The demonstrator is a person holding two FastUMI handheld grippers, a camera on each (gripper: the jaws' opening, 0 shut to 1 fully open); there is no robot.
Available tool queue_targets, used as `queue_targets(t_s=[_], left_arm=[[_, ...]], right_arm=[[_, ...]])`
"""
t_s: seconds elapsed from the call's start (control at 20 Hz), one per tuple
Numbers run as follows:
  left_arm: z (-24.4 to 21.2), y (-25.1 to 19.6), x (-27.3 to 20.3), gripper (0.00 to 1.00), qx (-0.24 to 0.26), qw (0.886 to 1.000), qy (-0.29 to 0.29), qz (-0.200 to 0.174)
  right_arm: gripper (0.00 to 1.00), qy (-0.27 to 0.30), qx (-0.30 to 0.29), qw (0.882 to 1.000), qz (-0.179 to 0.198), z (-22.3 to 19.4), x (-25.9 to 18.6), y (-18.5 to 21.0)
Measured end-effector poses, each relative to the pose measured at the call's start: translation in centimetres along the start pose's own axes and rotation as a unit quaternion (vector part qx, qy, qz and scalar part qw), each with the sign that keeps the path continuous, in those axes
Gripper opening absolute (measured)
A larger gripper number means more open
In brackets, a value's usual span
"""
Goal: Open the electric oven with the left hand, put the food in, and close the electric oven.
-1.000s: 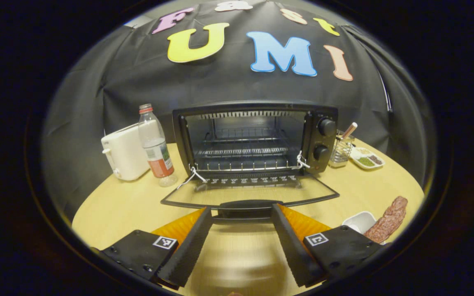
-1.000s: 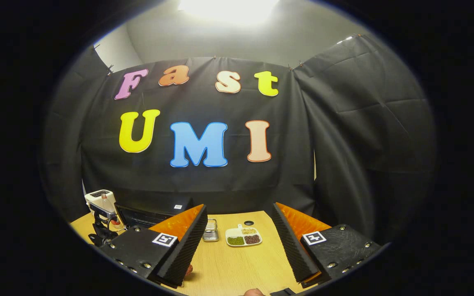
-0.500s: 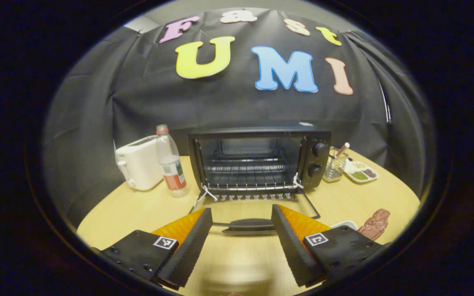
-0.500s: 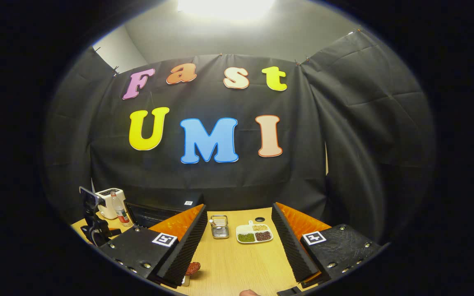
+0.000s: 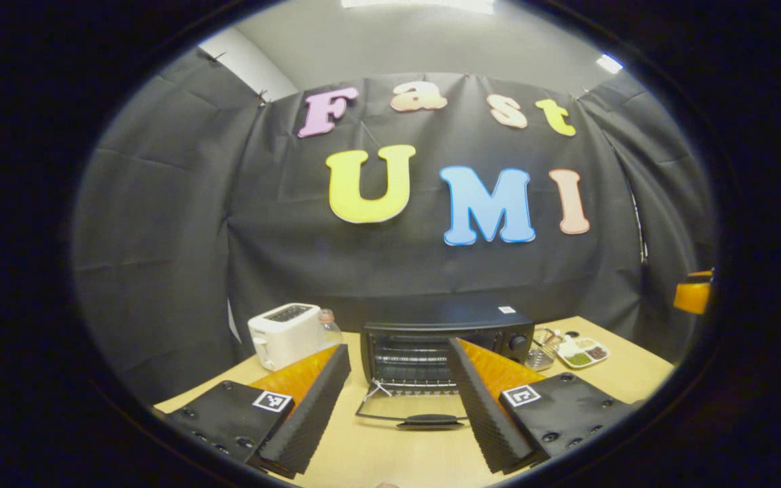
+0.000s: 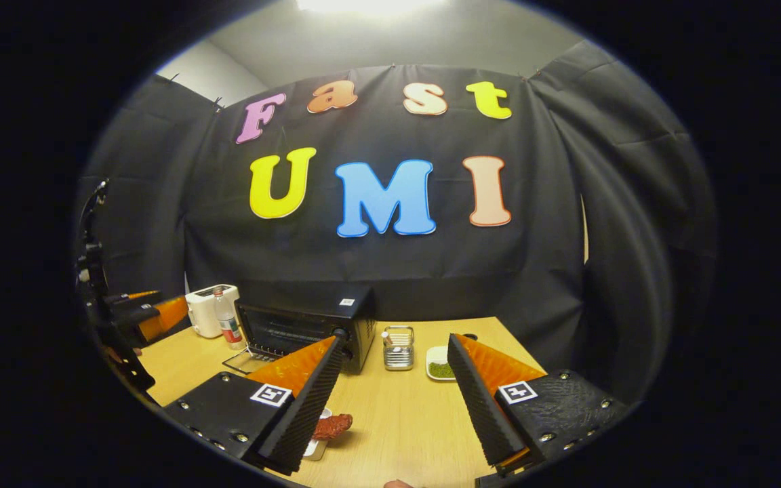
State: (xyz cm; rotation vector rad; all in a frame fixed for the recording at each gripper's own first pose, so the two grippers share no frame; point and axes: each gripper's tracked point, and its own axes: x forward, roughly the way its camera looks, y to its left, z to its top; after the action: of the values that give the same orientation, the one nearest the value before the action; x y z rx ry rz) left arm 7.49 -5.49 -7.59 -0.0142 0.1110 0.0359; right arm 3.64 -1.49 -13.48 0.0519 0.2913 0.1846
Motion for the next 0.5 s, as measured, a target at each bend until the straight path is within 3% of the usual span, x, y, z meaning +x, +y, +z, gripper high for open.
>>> queue_targets(t_s=[0.15, 0.2, 0.5], left_arm=[[2.4, 1.8, -3.2, 0.91, 0.001, 1.0, -0.016, 0.018], [3.2, 2.2, -4.1, 1.0, 0.0, 1.0, -0.021, 0.022], [7.0, 4.4, -8.2, 1.0, -0.001, 0.998, -0.053, 0.042]], right_arm=[[0.95, 0.03, 0.013, 0.999, 0.025, -2.5, 1.0, 1.0], [0.95, 0.044, 0.024, 0.998, 0.034, -3.3, 1.3, 1.5], [0.96, 0.111, 0.08, 0.988, 0.074, -7.2, 2.7, 4.2]])
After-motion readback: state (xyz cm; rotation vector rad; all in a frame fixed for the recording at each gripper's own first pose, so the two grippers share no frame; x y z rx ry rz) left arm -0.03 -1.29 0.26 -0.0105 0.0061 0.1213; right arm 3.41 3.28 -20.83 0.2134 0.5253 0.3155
